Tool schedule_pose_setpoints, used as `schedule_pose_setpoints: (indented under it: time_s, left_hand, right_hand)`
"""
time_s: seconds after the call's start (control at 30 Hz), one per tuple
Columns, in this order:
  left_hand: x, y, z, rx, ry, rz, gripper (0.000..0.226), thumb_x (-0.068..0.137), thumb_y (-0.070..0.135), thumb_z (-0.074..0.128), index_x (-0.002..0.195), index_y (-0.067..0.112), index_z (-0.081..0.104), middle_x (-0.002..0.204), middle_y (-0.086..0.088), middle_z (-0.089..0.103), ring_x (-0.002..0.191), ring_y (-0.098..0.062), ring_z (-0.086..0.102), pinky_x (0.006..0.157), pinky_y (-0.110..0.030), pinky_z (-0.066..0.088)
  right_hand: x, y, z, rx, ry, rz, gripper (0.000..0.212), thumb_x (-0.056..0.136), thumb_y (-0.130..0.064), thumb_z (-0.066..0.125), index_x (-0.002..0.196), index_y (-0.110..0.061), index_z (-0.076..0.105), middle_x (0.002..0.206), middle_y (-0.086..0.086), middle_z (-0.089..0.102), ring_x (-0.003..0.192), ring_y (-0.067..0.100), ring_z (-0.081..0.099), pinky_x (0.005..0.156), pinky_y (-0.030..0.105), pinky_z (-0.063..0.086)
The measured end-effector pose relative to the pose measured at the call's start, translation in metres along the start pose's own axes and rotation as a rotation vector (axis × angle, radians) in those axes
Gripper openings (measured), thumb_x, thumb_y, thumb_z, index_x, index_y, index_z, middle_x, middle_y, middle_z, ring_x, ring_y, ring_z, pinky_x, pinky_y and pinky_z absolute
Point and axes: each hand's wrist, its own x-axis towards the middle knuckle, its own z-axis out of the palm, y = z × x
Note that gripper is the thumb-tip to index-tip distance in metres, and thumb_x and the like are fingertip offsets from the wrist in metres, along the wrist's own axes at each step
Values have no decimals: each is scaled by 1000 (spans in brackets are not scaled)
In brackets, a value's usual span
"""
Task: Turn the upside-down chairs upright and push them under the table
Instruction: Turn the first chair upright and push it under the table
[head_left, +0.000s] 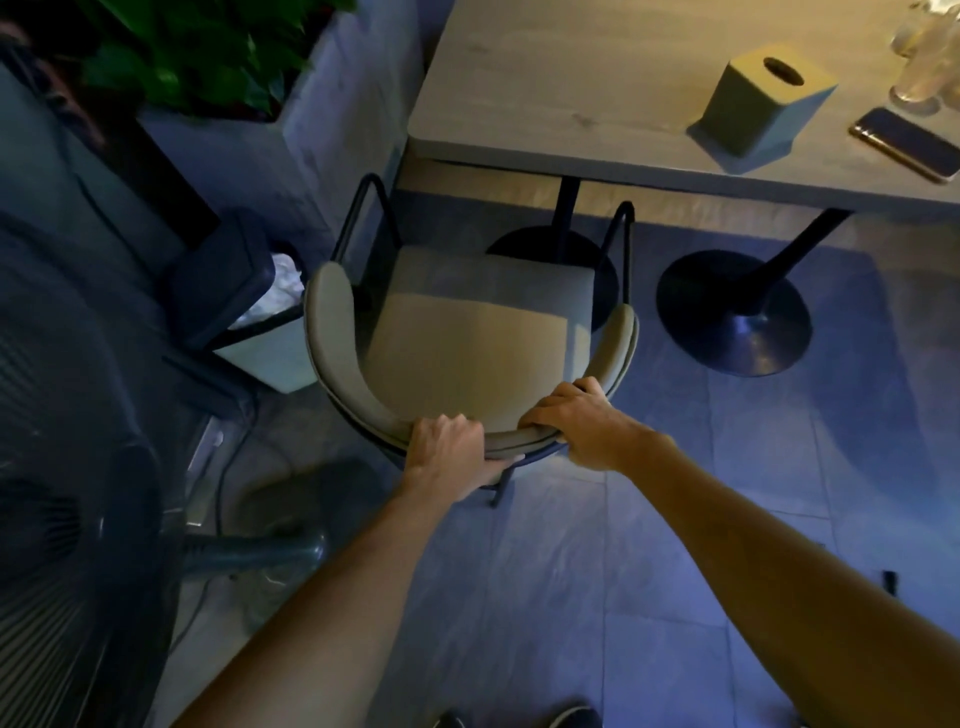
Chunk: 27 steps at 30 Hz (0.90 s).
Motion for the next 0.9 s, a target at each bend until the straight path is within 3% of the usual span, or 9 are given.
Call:
schedule_pose_setpoints:
  time_s: [0.33,0.53,0.77,0.9]
  left_hand:
    - [23,-17,7,-99,-120,91,76,72,90,40,79,19,66,72,0,61,67,-21,59,67,-31,49]
    - [26,-19,6,-167,-193,101,65,74,84,45,76,21,64,71,3,64,67,-18,62,71,-33,53]
    - [26,-22,12,-219,-84,131,63,74,81,48,70,21,64,64,8,63,57,-11,59,61,-26,48]
    - [27,-22,12,-202,-60,148,62,74,80,49,72,21,65,66,6,65,60,-14,62,65,-31,53]
  right_hand:
    - [-1,-1,-5,13,-29,-7,62,88,-13,66,140,-39,47,138,-12,53,127,17,37,107,38,19]
    - [9,-22,-1,-105,-44,123,40,86,-40,63,125,-39,58,111,-9,64,107,20,49,100,43,27]
    - [19,-26,0,-180,-101,174,39,95,-30,59,131,-41,55,114,-5,63,110,24,48,101,46,28]
    - [18,-29,-1,-177,-99,196,41,95,-32,61,134,-40,54,118,-4,62,114,24,47,103,45,27]
